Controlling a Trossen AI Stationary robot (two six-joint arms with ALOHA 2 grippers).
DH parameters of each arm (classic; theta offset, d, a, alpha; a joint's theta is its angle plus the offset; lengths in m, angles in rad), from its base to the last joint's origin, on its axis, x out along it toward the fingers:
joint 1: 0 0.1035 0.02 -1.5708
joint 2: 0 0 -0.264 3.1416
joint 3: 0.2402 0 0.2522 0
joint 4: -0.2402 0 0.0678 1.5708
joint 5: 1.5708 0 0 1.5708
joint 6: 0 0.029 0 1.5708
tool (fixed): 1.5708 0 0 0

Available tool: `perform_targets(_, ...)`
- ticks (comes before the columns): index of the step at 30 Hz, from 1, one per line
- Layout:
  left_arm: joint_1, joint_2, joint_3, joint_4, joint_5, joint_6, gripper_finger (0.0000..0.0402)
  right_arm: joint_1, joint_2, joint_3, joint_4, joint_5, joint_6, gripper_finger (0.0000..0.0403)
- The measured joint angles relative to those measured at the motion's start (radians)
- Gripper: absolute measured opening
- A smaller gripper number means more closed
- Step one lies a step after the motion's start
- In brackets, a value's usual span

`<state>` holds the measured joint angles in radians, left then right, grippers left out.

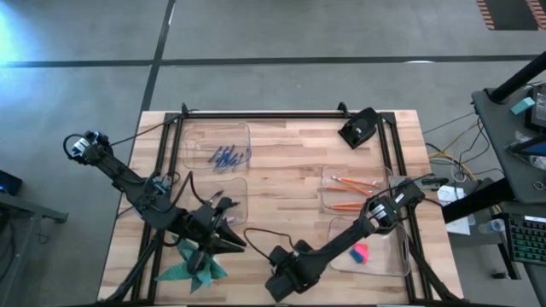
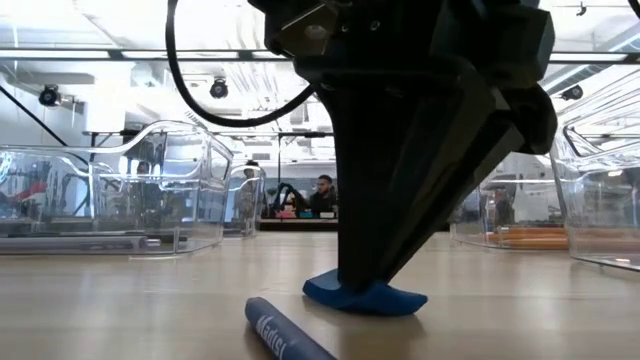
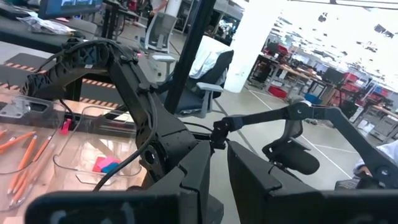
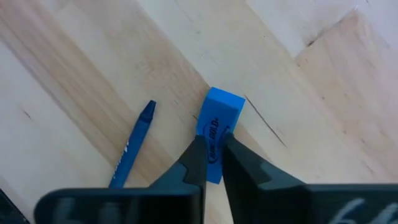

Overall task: Sort crayons/erasers/pens/pencils in bins
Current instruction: Put the blue eraser into the bottom transparent bin

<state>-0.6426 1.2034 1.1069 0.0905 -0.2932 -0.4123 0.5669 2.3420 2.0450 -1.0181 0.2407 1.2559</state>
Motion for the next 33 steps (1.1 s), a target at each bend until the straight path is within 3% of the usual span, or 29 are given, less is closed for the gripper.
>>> perform_targets(16,0.001,-0.001,0.0,0.005,0.0,0.0,0.0043,-0.007,-0.004,0.065,-0.041,-0.001,-0.055,0.0021)
perform_targets(33,0.001,-0.003,0.0,-0.003,0.004,0.001,0.0043,-0.037,0.007,0.082,-0.161,-0.048,0.117,0.0183)
